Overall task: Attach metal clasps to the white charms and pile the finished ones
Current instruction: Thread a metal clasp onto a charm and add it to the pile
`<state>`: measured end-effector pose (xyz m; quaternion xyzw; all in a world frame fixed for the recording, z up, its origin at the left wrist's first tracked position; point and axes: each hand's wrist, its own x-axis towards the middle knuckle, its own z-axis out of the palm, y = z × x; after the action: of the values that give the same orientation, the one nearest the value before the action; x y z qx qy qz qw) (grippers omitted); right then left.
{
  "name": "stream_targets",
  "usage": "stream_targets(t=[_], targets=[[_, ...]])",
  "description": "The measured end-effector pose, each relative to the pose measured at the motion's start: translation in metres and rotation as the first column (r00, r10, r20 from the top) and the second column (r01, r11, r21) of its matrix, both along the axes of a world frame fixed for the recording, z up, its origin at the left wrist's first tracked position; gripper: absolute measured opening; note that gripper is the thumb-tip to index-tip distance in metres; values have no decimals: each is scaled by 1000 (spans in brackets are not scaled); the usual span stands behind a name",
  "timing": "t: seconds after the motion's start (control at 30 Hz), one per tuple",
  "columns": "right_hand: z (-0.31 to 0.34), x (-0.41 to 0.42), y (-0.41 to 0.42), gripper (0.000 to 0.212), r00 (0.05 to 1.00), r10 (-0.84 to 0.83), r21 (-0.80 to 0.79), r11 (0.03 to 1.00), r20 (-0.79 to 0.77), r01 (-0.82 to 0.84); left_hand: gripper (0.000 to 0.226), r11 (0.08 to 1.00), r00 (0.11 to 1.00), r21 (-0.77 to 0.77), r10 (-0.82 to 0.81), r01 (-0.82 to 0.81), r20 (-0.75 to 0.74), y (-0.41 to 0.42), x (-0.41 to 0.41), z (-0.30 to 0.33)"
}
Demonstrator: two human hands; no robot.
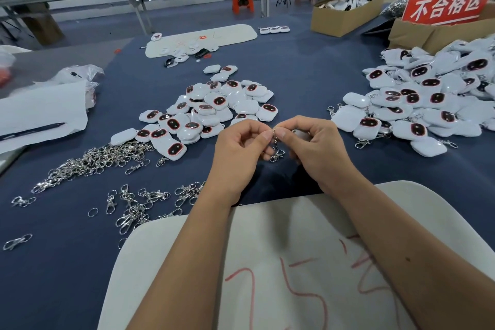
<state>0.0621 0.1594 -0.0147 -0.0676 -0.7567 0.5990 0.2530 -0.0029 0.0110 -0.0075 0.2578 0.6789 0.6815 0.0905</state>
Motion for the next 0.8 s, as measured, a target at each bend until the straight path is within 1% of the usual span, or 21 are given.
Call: stream_targets(t=[0.2,0.27,0.37,0.57,0.63,0.73,0.8], targets=[[3,2,-2,18,997,-45,145,988,-62,54,18,997,998,-69,23,-27,-55,2,3,-2],[4,2,-4,16,994,-68,204,975,-89,85,16,994,996,-98,39,-47,-82,3,2,-4],[4,2,-5,13,992,-63,256,963,-108,89,10,992,993,-112,54,-66,-109,3,3,-3],[3,2,-4,12,992,-54,278,957,-118,85,13,988,991,-129,70,-85,-117,2,4,-3],[3,2,-5,12,993,-44,262,962,-114,72,12,988,987,-122,76,-93,-138,3,6,-1],[4,2,-5,12,998,-32,187,982,-45,40,12,983,973,-124,112,-138,-200,5,8,0],[3,1,-4,14,1000,-11,164,986,2,10,11,978,963,-123,135,-167,-232,5,8,0]])
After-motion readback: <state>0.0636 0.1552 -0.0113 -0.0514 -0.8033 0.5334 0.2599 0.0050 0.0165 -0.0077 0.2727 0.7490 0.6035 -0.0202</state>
